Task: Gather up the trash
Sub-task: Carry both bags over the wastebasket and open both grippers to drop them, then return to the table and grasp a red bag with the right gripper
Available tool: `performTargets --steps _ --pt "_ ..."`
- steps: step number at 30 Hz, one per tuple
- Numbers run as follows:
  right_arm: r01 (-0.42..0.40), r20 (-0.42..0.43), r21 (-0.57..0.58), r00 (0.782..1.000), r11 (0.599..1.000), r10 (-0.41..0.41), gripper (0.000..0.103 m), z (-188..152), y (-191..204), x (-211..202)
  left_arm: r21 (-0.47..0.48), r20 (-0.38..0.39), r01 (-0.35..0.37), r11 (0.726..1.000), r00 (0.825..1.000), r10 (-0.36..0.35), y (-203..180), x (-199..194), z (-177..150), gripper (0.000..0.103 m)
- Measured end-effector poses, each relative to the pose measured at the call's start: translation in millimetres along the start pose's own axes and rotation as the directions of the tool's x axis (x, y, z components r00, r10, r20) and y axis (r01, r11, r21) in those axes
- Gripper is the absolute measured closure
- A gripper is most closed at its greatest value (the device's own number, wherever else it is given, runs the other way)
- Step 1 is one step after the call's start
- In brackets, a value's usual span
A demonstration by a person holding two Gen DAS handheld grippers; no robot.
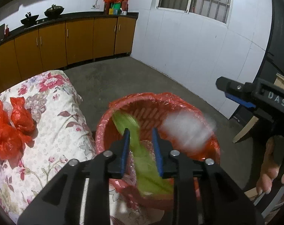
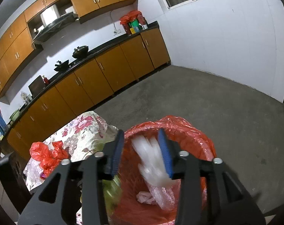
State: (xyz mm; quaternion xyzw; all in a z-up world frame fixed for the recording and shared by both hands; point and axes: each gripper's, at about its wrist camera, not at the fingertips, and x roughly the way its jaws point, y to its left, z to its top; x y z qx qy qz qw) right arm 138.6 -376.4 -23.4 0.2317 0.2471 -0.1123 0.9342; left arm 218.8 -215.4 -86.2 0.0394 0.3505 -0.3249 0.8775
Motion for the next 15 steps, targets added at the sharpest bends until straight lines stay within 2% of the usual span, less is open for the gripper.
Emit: performTargets --steps 4,6,8,11,15 --pt "0.003 -0.002 -0.010 1.000 1.000 -0.003 0.061 0 2 0 -0.011 0.000 -0.027 1.000 1.000 0.027 7 -3 -4 0.071" --pt "0.005 0.001 -0.029 1.000 1.000 -0.005 0.061 -1 6 -1 -0.022 0.012 -0.059 0.998 0.998 0.059 14 -9 -5 0.066" --pt "0.005 0.003 -0.050 1.000 0.999 -0.005 0.061 -2 11 -1 -0.037 0.027 -0.098 0.994 0.995 0.099 21 -15 -6 0.056" --pt "-0.001 0.003 -0.090 1.000 0.996 0.001 0.061 -3 22 0 -0.064 0.049 -0.166 0.984 0.984 0.169 38 -28 -9 0.047" --pt "-0.029 -0.011 -0.150 1.000 0.988 0.027 0.061 -8 41 4 -0.085 0.066 -0.247 0.965 0.965 0.253 61 -45 -14 0.043"
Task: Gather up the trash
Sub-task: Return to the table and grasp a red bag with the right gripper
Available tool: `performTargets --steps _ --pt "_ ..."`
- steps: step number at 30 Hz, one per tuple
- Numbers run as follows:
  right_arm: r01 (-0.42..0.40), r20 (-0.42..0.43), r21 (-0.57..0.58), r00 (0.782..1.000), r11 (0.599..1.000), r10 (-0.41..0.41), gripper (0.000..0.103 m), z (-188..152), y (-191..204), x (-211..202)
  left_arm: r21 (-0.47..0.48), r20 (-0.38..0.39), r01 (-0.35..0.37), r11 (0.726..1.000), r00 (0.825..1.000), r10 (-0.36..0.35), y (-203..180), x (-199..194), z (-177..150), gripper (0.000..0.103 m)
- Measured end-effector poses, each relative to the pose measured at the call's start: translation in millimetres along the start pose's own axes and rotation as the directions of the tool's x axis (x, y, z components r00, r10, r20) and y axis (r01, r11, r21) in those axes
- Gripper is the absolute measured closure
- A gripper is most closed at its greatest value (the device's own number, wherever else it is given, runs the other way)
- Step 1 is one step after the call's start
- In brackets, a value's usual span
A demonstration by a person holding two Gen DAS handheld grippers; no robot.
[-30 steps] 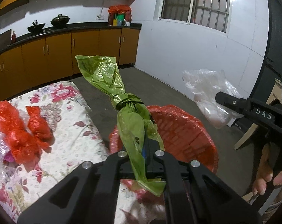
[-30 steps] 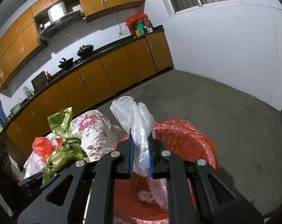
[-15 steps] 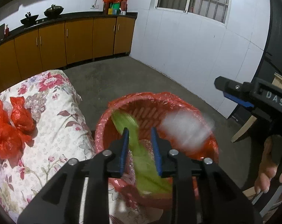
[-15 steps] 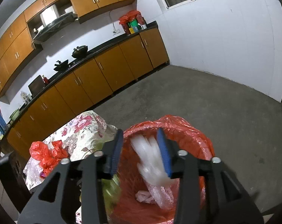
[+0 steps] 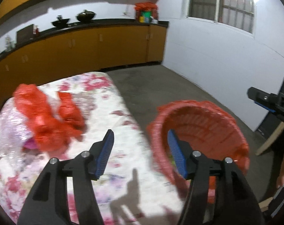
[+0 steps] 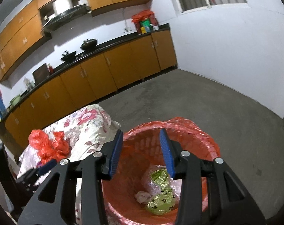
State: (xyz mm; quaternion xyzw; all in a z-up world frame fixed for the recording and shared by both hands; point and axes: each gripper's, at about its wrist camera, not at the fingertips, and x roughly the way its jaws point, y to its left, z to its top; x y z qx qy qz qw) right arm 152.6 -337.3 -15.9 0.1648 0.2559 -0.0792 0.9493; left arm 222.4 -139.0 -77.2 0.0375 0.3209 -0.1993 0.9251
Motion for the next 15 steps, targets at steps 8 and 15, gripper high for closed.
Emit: performTargets --steps 8,15 --pt "-0.118 -0.055 -0.100 0.992 0.988 0.113 0.061 -7 59 18 -0.093 0.022 -0.174 0.980 0.984 0.177 75 -25 -11 0.042" --pt "-0.257 -0.139 -0.202 0.963 0.945 0.232 0.061 -19 136 46 -0.212 0.020 -0.323 0.922 0.942 0.335 154 -52 -23 0.037"
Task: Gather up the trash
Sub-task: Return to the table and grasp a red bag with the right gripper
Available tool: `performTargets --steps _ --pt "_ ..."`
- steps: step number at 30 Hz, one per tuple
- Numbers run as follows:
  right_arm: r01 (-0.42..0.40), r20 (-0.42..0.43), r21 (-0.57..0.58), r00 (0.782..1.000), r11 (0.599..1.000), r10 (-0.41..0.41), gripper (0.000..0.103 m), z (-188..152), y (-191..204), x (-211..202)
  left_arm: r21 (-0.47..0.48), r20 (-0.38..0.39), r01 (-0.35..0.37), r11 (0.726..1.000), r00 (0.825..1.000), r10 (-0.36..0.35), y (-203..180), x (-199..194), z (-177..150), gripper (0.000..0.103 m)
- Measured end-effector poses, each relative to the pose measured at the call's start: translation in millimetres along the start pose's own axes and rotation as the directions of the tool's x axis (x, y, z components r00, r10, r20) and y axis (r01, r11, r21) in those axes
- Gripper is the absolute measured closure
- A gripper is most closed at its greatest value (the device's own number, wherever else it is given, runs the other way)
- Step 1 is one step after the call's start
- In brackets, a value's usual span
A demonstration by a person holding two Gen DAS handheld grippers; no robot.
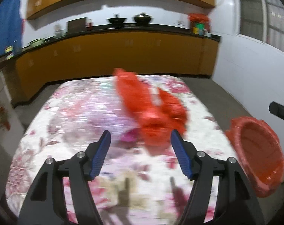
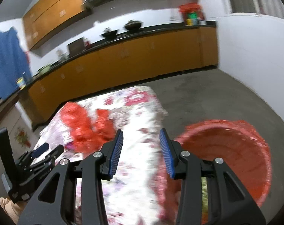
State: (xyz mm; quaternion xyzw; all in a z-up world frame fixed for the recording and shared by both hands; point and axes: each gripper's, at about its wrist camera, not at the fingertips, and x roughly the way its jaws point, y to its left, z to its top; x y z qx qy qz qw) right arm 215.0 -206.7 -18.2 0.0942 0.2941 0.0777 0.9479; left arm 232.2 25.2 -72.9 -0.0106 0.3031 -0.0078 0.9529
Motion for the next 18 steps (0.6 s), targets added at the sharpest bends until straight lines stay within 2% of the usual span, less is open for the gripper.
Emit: performTargets --steps 8,13,18 --pt "-0.113 -0.097 -0.104 0.990 0.988 0.103 0.061 2 76 67 -0.098 0.008 -0.121 0.988 0.992 0.122 74 4 3 0.035" --pt "-0.158 -0.145 -0.131 0.980 0.979 0.138 0.061 -2 109 105 -0.134 0.013 -0.148 0.980 0.988 0.151 102 2 4 0.035" --pt "-0.159 -0.185 -0.152 0.974 0.975 0.130 0.061 -6 130 135 -0.142 0.017 -0.158 0.977 0.987 0.162 115 2 4 0.035"
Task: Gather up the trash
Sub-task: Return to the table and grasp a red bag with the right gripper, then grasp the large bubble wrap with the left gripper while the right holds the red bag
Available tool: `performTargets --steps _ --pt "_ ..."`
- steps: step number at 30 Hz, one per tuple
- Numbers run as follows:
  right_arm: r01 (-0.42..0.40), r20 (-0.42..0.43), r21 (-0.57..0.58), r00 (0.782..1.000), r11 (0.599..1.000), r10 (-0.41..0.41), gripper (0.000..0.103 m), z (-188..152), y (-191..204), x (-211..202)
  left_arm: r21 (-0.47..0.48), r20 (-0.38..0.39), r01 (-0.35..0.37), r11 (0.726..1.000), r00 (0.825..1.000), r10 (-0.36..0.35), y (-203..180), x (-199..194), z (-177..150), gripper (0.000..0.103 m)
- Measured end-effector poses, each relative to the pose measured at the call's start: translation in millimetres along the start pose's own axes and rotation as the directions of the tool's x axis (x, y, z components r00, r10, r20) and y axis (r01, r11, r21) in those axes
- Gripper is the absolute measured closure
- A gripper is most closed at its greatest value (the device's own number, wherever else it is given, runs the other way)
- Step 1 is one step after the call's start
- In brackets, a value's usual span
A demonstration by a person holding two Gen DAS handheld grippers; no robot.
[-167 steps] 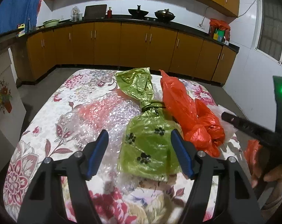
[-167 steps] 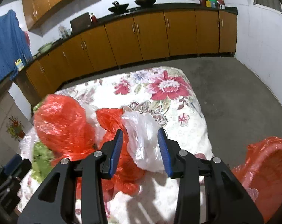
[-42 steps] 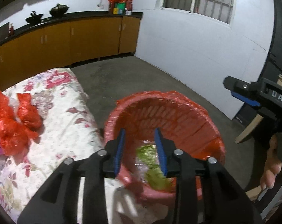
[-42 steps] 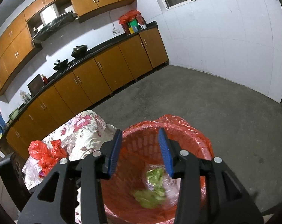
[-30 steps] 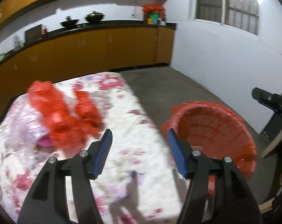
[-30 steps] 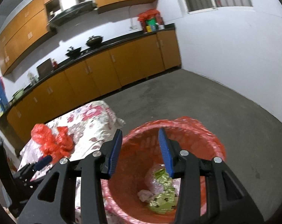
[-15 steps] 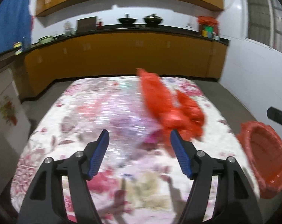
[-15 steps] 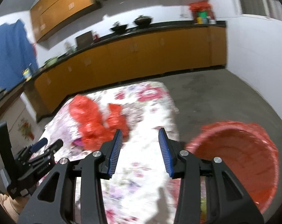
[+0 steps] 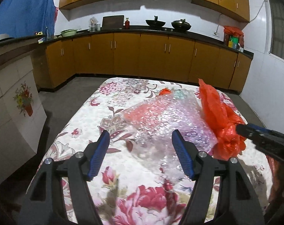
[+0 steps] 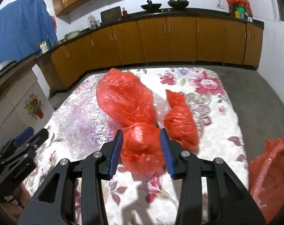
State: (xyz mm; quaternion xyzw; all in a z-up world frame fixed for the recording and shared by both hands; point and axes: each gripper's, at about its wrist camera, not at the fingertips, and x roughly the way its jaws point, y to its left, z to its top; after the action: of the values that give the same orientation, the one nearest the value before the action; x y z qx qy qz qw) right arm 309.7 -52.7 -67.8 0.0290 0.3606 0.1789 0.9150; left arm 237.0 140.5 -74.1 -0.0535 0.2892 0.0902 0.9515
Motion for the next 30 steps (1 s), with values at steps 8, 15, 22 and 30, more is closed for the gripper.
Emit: performTargets --steps 8,15,22,30 --pt "0.036 -0.079 -0.057 0.996 0.998 -0.041 0.061 -10 10 36 -0.009 -0.005 0.013 1.000 1.000 -0.013 7 7 1 0.035" --pt "-0.001 -0.081 -0.053 0.997 0.999 -0.003 0.080 -16 7 26 0.005 -0.014 0.044 0.999 0.999 -0.044 0 16 3 0.035" --pt "-0.023 0.008 -0.023 1.000 0.999 0.023 0.082 -19 -5 -24 0.024 -0.037 0.057 0.998 0.998 -0.056 -15 35 10 0.035" --pt "0.010 0.024 0.030 1.000 1.000 -0.011 0.082 -27 -31 -48 0.046 -0.144 0.076 0.996 0.987 -0.069 -33 74 4 0.041"
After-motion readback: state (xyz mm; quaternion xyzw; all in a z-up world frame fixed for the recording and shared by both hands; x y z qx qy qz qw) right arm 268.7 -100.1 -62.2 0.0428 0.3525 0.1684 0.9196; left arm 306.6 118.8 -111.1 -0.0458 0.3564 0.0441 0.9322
